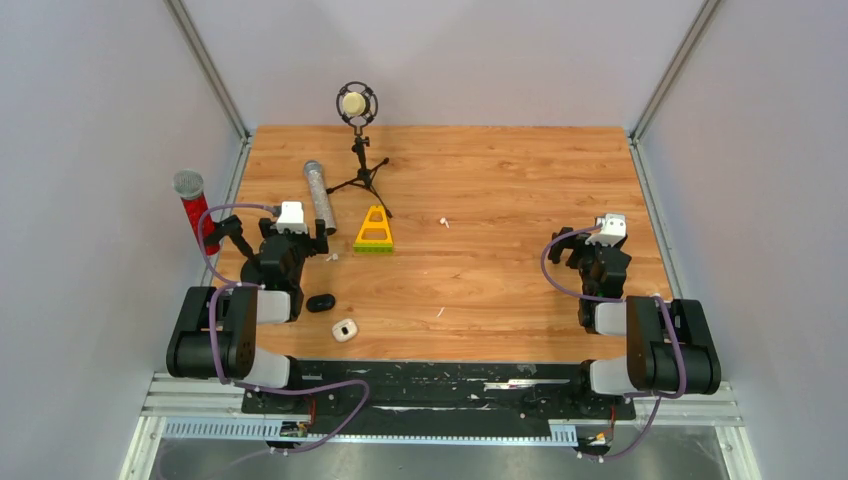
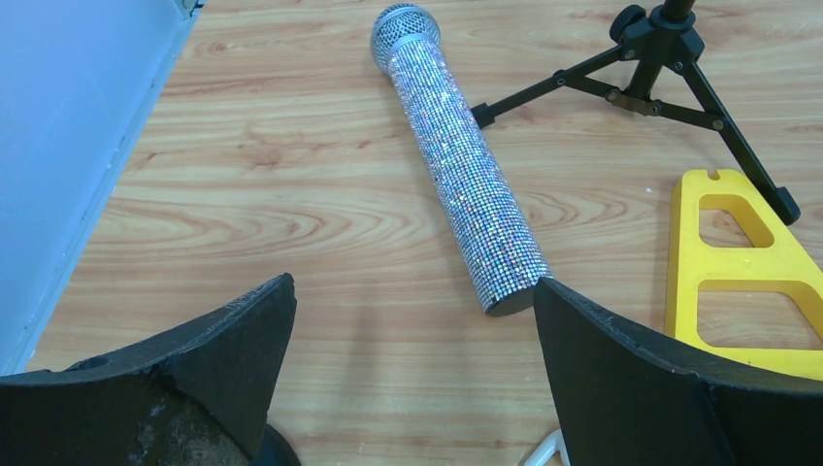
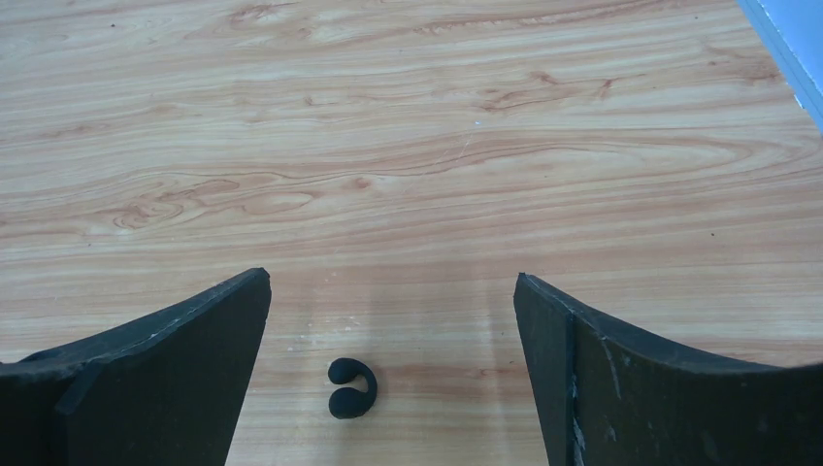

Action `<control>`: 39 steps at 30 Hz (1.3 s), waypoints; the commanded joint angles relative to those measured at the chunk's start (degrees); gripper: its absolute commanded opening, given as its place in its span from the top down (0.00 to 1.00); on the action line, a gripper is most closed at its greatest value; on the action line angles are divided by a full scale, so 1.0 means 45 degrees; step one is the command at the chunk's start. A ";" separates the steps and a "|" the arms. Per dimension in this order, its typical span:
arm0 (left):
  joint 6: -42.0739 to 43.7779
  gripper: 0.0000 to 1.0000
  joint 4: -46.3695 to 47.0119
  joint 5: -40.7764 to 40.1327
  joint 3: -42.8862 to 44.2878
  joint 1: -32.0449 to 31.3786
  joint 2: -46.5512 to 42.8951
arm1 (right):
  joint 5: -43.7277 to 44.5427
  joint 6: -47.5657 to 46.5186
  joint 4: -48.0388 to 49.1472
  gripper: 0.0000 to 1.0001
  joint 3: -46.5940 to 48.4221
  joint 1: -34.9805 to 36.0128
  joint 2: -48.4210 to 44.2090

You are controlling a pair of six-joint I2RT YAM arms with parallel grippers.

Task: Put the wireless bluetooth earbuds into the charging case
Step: Pick up the charging case at the center of the board.

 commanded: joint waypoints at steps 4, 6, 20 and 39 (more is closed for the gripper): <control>0.0068 0.00 0.0089 -0.0001 0.0270 0.0002 -0.0165 | 0.0153 0.0039 0.0509 0.00 0.0399 0.0021 -0.0317; 0.0067 0.00 -0.0017 -0.0001 0.0295 0.0002 -0.0209 | 0.0386 0.0102 -0.1420 0.00 0.1110 0.0021 -0.1036; 0.3636 0.08 -1.2897 0.7767 0.5330 -0.0049 -0.2654 | -0.1497 0.1919 -0.8451 0.00 0.4646 0.0021 -0.3297; 1.6380 0.08 -2.4773 0.4645 0.6631 -0.0364 -0.3391 | -0.4874 0.2530 -0.9124 0.00 0.5039 0.1386 -0.4255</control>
